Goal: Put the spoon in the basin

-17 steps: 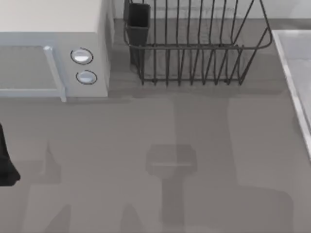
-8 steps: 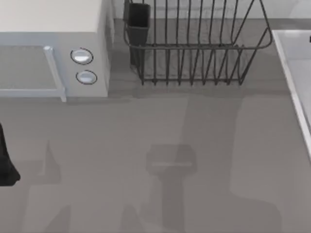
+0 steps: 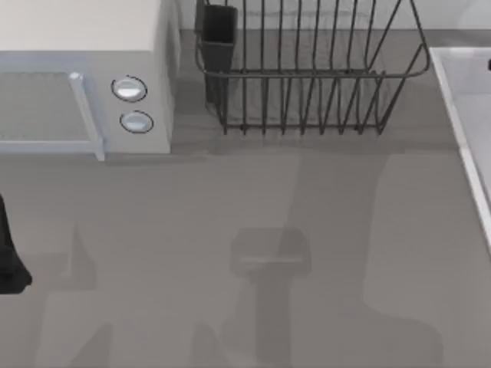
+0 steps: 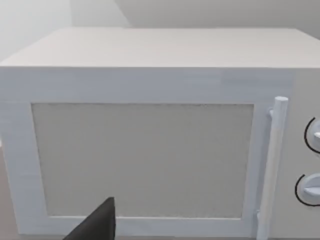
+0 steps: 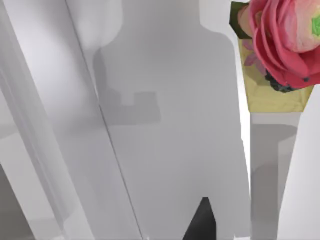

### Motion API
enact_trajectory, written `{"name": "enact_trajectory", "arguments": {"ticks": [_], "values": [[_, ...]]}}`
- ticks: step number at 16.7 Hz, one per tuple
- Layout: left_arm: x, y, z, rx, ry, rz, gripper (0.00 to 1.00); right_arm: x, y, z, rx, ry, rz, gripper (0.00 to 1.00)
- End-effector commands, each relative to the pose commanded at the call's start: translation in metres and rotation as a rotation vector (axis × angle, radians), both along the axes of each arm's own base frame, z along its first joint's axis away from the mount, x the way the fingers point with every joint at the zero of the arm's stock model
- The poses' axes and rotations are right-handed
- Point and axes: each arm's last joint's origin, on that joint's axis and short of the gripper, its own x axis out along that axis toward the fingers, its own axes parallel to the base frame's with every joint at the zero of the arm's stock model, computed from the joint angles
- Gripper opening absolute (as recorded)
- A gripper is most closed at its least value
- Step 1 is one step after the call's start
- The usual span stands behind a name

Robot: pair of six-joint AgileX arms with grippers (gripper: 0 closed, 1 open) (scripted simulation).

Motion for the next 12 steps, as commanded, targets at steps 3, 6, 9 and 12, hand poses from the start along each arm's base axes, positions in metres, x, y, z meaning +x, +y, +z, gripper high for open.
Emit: {"name": "enact_trajectory", "arguments": {"ticks": [3, 6, 9, 12], "values": [[0.0, 0.0, 0.0, 0.0, 0.0, 0.0, 1.0, 0.0, 0.0, 0.0, 0.0, 0.0, 0.0, 0.38], [0.0, 0.0, 0.0, 0.0, 0.0, 0.0, 1.0, 0.0, 0.0, 0.0, 0.0, 0.0, 0.0, 0.6], [0.0, 0.0, 0.0, 0.0, 0.0, 0.0, 1.0, 0.0, 0.0, 0.0, 0.0, 0.0, 0.0, 0.83], [0.0, 0.0, 0.0, 0.0, 0.0, 0.0, 1.0, 0.0, 0.0, 0.0, 0.0, 0.0, 0.0, 1.0]]}}
